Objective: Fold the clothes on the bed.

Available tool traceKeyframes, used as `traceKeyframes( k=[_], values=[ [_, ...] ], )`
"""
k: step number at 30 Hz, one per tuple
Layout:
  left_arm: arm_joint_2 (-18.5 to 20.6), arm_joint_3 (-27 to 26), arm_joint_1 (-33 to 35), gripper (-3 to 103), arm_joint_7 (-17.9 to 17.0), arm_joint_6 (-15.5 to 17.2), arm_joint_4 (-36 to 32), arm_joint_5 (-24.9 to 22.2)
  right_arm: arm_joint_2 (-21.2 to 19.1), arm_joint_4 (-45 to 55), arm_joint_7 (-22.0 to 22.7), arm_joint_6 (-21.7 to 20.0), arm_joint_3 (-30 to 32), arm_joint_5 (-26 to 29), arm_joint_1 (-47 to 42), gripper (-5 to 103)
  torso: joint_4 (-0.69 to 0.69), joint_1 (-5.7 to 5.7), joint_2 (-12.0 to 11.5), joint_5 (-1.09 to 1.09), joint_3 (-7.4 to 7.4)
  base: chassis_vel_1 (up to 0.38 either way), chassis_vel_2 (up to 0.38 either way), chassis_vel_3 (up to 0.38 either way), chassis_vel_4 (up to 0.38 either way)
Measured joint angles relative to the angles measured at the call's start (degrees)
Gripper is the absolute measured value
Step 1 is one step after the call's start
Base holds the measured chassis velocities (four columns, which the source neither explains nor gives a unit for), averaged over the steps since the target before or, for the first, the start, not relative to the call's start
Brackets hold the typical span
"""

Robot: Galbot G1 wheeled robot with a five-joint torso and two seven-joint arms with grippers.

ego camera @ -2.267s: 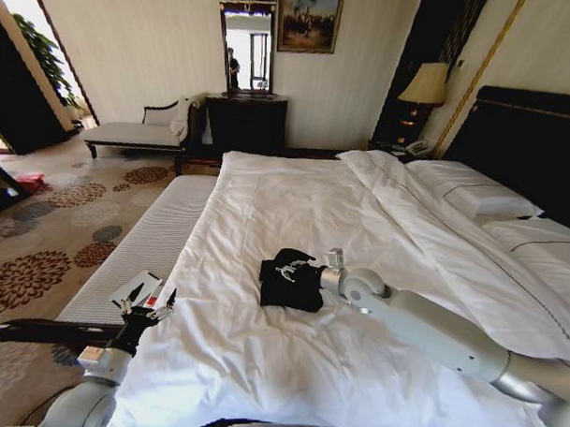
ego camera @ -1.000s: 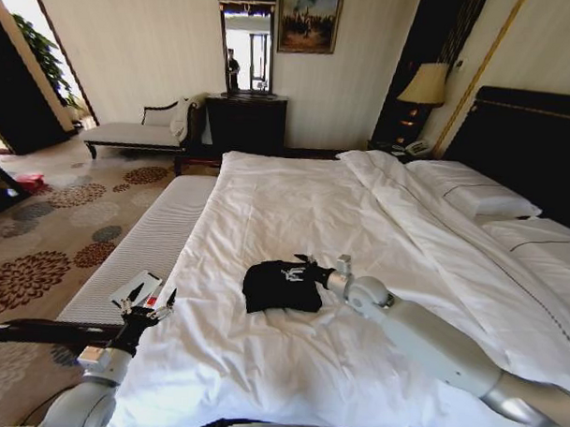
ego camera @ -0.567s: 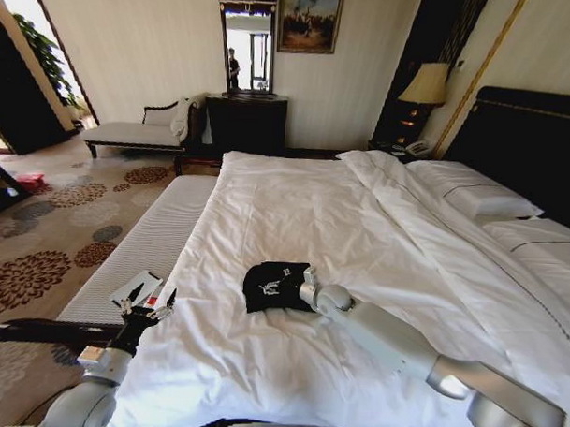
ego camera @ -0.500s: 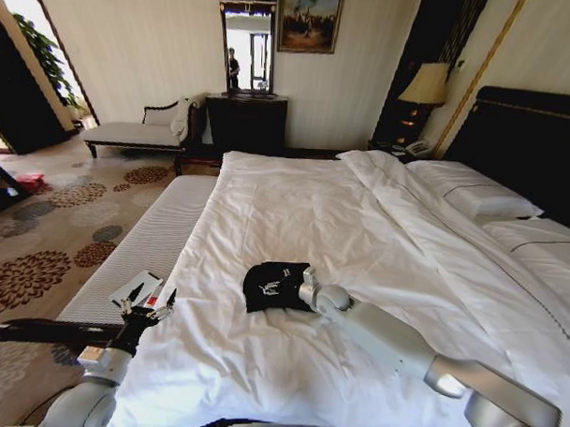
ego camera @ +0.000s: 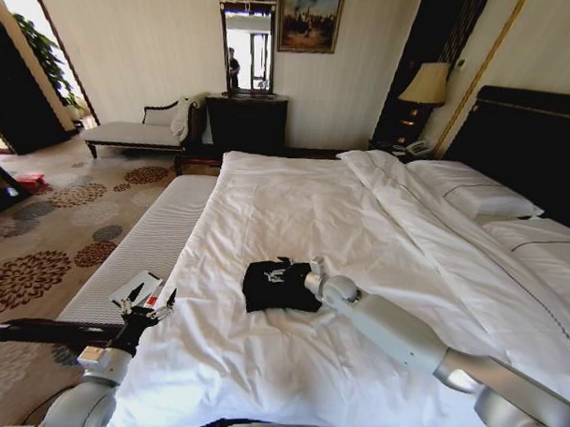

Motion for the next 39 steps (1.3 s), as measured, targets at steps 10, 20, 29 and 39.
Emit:
traceKeyframes(
  k=[10, 20, 29, 39],
  values=[
    [0.0, 0.0, 0.0, 100, 0.0, 0.0, 0.0, 0.0, -5.8, 6.7, 10.4, 11.0, 28.1, -12.7, -20.6, 100, -0.03, 0.00, 0.0, 0.02, 0.00, 0.000, 0.000, 0.000, 0.000],
    [0.0, 0.0, 0.0, 100, 0.0, 0.0, 0.0, 0.0, 1.9, 11.5, 10.0, 15.8, 57.6, -26.4, -48.5, 100, -0.04, 0.00, 0.0, 0.01, -0.01, 0.000, 0.000, 0.000, 0.000],
    [0.0, 0.0, 0.0, 100, 0.0, 0.0, 0.0, 0.0, 7.9, 16.1, 8.3, 16.5, 66.3, -28.0, -58.2, 100, 0.00, -0.01, 0.0, -0.02, -0.01, 0.000, 0.000, 0.000, 0.000],
    [0.0, 0.0, 0.0, 100, 0.0, 0.0, 0.0, 0.0, 9.2, 17.1, 6.9, 17.0, 67.2, -28.9, -60.4, 100, 0.00, -0.01, 0.0, -0.01, 0.00, 0.000, 0.000, 0.000, 0.000]
  ],
)
